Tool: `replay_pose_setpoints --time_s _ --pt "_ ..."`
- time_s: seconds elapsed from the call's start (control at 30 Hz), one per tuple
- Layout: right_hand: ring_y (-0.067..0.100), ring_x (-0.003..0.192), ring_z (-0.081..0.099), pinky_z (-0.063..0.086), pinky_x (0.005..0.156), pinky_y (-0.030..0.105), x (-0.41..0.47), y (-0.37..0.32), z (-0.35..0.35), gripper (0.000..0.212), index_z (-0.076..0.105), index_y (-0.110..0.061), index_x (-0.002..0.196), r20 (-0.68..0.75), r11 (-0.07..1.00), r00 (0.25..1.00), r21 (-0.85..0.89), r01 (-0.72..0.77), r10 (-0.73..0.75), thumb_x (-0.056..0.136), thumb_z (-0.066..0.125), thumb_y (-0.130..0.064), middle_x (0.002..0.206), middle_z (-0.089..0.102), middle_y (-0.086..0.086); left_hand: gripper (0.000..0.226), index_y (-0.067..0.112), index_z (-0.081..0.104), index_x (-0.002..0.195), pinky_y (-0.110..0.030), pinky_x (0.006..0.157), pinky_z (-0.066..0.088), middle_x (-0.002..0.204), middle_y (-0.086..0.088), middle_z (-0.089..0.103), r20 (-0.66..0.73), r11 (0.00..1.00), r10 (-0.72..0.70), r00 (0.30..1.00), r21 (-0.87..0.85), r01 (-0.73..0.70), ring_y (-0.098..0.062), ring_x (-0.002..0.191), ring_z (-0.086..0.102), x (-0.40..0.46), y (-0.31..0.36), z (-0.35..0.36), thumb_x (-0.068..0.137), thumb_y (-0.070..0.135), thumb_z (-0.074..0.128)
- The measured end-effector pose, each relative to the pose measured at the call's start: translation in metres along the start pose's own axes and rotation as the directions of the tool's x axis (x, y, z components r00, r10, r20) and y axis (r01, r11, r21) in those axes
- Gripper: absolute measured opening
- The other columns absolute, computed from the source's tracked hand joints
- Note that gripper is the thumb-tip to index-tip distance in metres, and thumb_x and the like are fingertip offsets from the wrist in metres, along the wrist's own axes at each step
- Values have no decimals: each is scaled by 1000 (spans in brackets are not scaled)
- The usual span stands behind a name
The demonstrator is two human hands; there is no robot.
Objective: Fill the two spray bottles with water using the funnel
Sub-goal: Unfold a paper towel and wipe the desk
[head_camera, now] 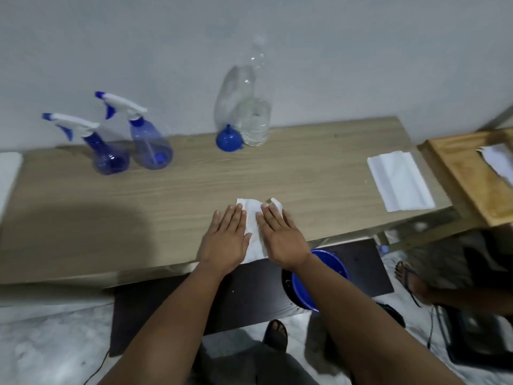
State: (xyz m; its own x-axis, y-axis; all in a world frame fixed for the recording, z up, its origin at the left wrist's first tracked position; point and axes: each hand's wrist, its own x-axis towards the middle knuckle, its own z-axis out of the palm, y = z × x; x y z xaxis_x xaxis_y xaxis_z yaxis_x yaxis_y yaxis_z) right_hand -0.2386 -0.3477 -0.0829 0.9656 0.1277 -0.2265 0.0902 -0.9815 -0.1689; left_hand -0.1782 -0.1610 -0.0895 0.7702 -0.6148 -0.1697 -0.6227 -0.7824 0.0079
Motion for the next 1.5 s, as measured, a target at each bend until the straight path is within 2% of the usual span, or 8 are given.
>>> replay_pose_setpoints --time_s 0.2,0.53,0.7,0.87,1.03,1.17,1.3,1.5 --pt "29 164 -4 1 130 41 15 102 -31 77 6 -7 168 53 997 997 43 -60 58 99 19 -40 176 -2 15 65 11 9 159 -51 124 5 168 -6 6 5 1000 -7 1000 15 7 -22 155 2 98 66 -19 105 46 13" --pt "35 163 0 -1 132 44 123 152 -56 70 11 -4 166 -17 995 996 48 -85 85 111 33 -40 173 5 25 64 9 8 159 -49 125 7 168 -8 3 -24 997 -51 998 -59 49 -24 155 1 205 51 -33 105 44 13" --pt "36 163 -2 -1 132 45 127 157 -49 77 11 -2 166 -32 997 997 39 -73 74 107 29 -47 173 4 26 67 11 11 159 -49 125 6 168 -6 7 -75 997 -44 996 -63 39 -22 155 1 206 45 -24 104 48 11" --pt "37 163 0 -2 132 45 93 139 -37 88 14 2 164 -96 992 990 84 -92 100 94 -4 -48 172 8 27 66 13 9 159 -50 124 5 168 -3 6 -70 997 -48 996 -71 43 -23 155 -2 176 50 -19 104 49 13" --pt "33 163 -2 -1 132 42 45 115 -23 65 12 0 165 -57 984 987 112 -141 148 113 27 -34 174 4 23 65 15 14 160 -51 124 6 168 -1 8 -69 997 -28 997 -73 22 -21 155 0 122 58 -11 104 47 11" --pt "31 163 7 12 132 40 7 92 -26 73 22 -1 164 17 976 988 152 -157 156 105 52 -32 174 10 19 56 18 19 159 -48 125 7 167 5 9 -36 998 -10 999 -62 8 -18 155 4 89 63 -11 107 38 16" --pt "24 159 27 52 106 45 -40 62 -23 51 46 -8 156 35 951 968 184 -249 247 105 49 -8 170 32 9 50 20 26 157 -41 124 15 166 7 14 2 995 87 996 -58 -87 -15 154 12 54 65 -16 108 29 23" --pt "38 100 70 50 71 41 -112 9 -18 38 73 -13 123 41 822 847 220 -525 530 94 54 2 113 75 16 38 22 59 133 -35 84 51 134 -1 60 67 948 318 946 7 -319 -23 119 56 4 96 -50 98 15 47"
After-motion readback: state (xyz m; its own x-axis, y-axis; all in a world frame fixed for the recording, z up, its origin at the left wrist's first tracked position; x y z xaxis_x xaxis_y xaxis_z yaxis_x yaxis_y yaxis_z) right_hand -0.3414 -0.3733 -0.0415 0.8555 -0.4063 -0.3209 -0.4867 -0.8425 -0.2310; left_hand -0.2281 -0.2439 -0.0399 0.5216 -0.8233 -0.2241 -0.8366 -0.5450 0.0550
